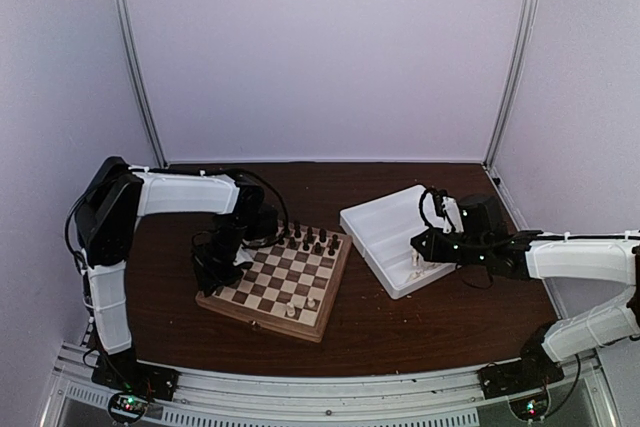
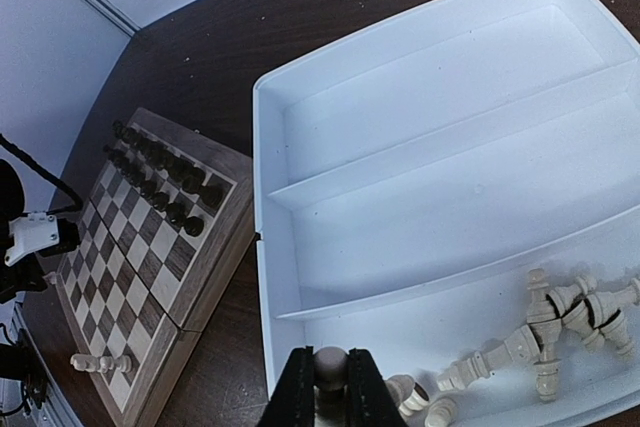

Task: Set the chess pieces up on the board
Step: Place the chess piece on the chessboard.

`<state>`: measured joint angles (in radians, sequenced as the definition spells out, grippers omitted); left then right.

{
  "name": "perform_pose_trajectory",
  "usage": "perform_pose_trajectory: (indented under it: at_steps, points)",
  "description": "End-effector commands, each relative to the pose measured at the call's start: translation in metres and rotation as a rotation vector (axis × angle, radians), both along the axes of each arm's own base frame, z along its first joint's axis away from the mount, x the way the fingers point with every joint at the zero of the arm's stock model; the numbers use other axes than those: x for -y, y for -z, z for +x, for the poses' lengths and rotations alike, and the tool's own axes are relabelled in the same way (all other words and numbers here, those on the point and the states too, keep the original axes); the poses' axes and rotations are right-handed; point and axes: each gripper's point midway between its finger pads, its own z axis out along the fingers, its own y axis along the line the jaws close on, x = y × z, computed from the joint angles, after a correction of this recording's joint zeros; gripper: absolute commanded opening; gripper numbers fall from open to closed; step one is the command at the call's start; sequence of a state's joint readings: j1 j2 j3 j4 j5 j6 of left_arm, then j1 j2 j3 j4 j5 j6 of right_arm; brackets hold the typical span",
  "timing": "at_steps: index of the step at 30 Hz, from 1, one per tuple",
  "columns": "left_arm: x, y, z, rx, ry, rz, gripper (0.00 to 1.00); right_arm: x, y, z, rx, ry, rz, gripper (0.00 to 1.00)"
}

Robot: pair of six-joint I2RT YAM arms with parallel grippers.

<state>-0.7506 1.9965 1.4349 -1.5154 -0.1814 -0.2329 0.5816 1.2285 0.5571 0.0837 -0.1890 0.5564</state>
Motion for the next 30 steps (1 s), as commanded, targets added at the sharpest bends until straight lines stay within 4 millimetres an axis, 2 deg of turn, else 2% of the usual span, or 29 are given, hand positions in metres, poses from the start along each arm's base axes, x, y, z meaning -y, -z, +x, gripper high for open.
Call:
perform_pose_trajectory:
  at_steps: [1,6,9,12,15,18,25,29,30]
  points:
    - [-0.004,-0.002,0.006,-0.014,0.019,0.019,0.01,0.003,-0.010,0.003,0.030,0.022,0.028,0.03]
    - [-0.004,0.004,0.007,-0.028,0.026,0.032,0.02,0.002,-0.010,0.003,0.029,0.020,0.029,0.03]
    - [-0.003,0.003,0.012,-0.012,0.032,0.033,0.07,0.002,-0.010,0.003,0.028,0.020,0.030,0.03]
    - [0.000,0.003,0.016,0.001,0.035,0.023,0.09,0.002,-0.009,0.003,0.026,0.021,0.028,0.03]
    - [0.001,0.002,0.019,0.009,0.040,0.024,0.17,0.002,-0.008,0.003,0.025,0.021,0.029,0.03]
    - [0.001,0.002,0.017,-0.001,0.042,0.022,0.30,0.002,-0.008,0.004,0.024,0.023,0.028,0.03]
    - [0.002,-0.003,0.018,0.011,0.032,0.014,0.37,0.002,-0.008,0.004,0.024,0.023,0.030,0.03]
    - [0.009,-0.015,0.012,0.019,0.003,-0.048,0.48,0.001,-0.009,0.005,0.024,0.022,0.030,0.03]
    - [0.011,-0.018,0.009,0.013,-0.007,-0.070,0.56,0.001,-0.009,0.005,0.025,0.022,0.031,0.03]
